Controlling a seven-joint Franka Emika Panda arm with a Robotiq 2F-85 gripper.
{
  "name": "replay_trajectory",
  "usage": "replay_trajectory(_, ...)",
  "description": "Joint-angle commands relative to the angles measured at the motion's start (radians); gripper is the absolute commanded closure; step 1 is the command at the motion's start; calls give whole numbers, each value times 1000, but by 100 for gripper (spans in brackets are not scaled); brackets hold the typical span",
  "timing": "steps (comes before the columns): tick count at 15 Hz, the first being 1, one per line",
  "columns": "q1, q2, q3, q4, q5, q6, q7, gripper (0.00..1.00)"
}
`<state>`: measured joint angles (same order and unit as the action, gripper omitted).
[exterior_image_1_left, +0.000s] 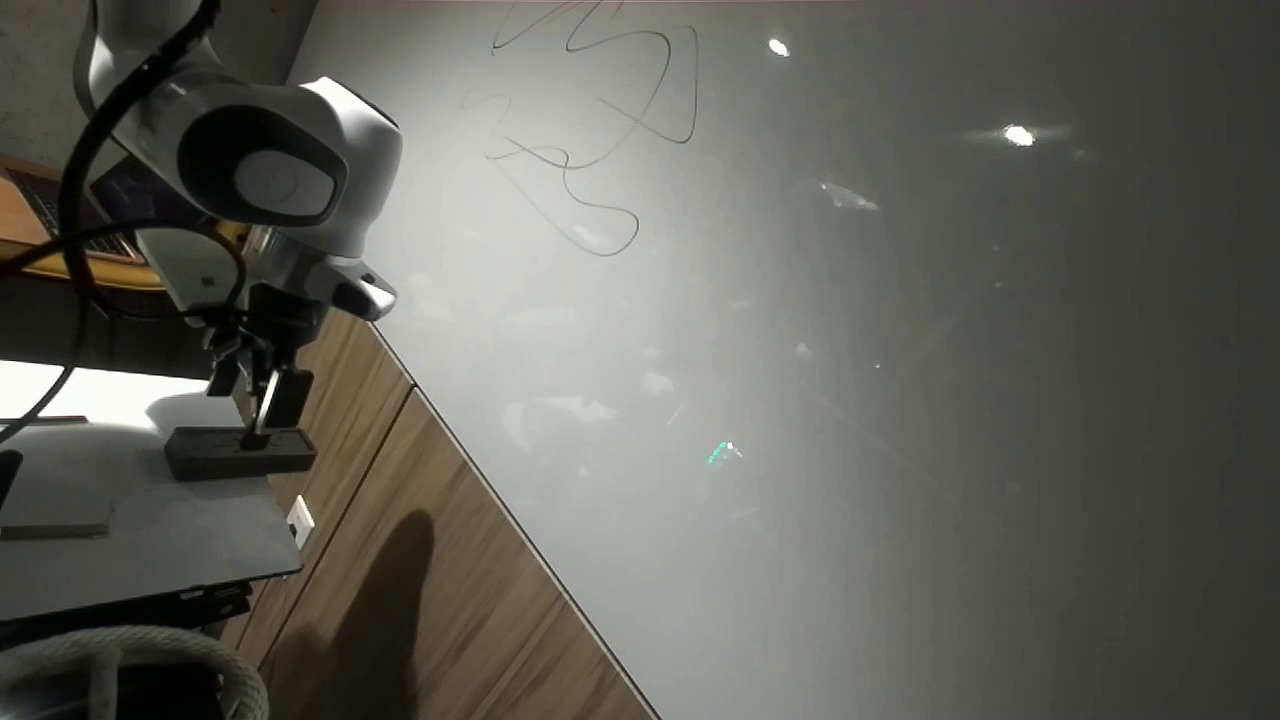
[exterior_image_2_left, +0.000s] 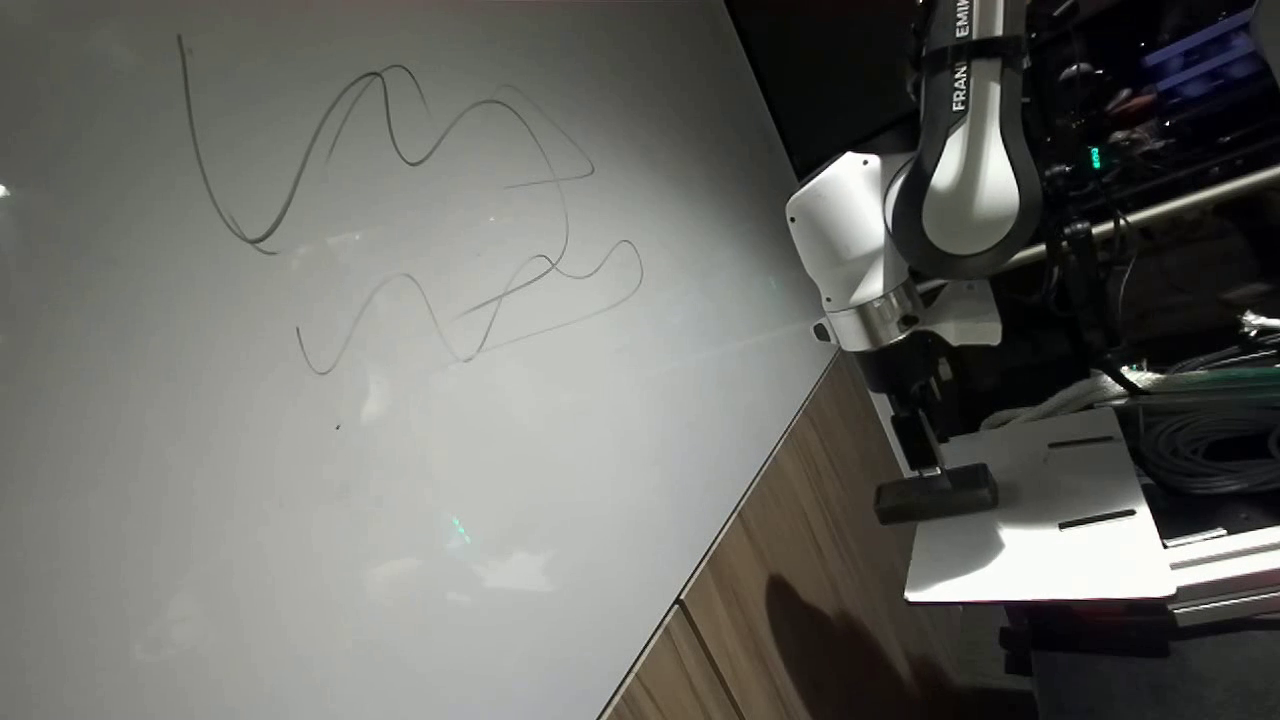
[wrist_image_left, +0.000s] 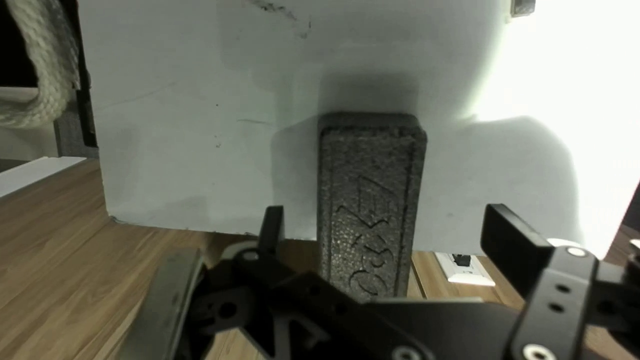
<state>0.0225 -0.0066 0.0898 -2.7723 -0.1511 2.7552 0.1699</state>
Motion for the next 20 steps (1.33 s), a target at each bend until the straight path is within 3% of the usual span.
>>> replay_trajectory(1,5,41,-22,22,-22,28,-19,0)
replay_trajectory(8,-2,73,-58,53,-4,38,-67,0)
replay_trajectory(20,20,144,-60,94,-4,37,-61,0)
